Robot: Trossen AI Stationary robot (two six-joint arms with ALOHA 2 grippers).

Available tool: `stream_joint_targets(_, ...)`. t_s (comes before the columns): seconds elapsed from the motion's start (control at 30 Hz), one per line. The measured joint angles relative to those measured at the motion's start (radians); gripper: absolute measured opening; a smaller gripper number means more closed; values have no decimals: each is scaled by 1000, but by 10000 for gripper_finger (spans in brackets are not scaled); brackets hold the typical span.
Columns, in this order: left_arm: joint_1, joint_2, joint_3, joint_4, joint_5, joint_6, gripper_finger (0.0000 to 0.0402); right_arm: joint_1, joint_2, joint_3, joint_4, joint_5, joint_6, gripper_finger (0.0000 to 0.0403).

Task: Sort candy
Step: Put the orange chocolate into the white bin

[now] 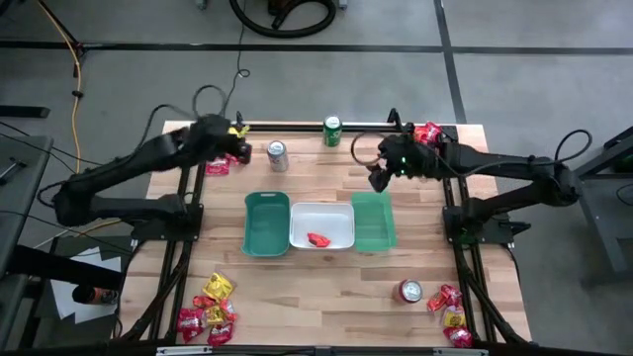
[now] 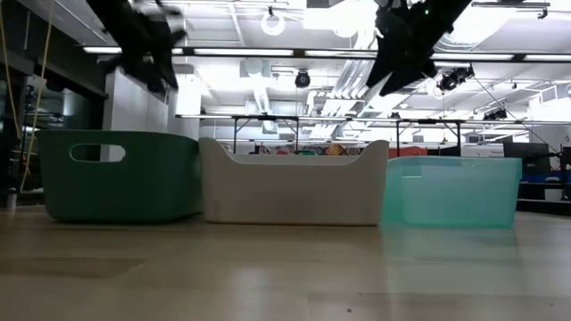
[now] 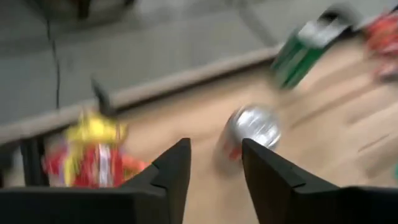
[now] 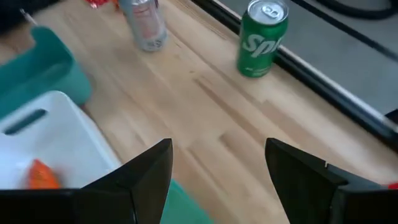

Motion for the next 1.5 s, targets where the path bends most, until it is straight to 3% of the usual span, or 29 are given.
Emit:
stream_joint_targets(0.13, 101, 183, 0, -102, 95, -54, 156, -113, 0, 0, 19, -84, -92, 252)
stream_joint_targets(0.23, 162, 301, 0, -168, 92, -90, 162, -178, 0, 0, 18, -164, -121, 252)
stream_joint_targets(0.37, 217, 415, -1, -136, 93, -74, 163, -229, 0, 0, 18, -232, -179, 252)
stream_joint_targets(0.8, 282, 589, -1, -10, 170, 248, 163, -254, 0, -1, 17, -268, -278, 252)
stream_joint_targets(1.17, 282, 727, -1, 11, 107, 301, 162, -254, 0, -1, 17, -269, -293, 252)
stream_joint_targets(1.27, 273, 736, 2, -2, 91, 302, 141, -254, 0, -1, 17, -268, -293, 252)
stream_joint_targets(1.43, 259, 680, -3, -66, 82, 300, 23, -254, 0, -1, 18, -267, -284, 252)
stream_joint_targets(1.5, 255, 630, -1, -76, 89, 293, 13, -254, 1, -1, 19, -267, -265, 252)
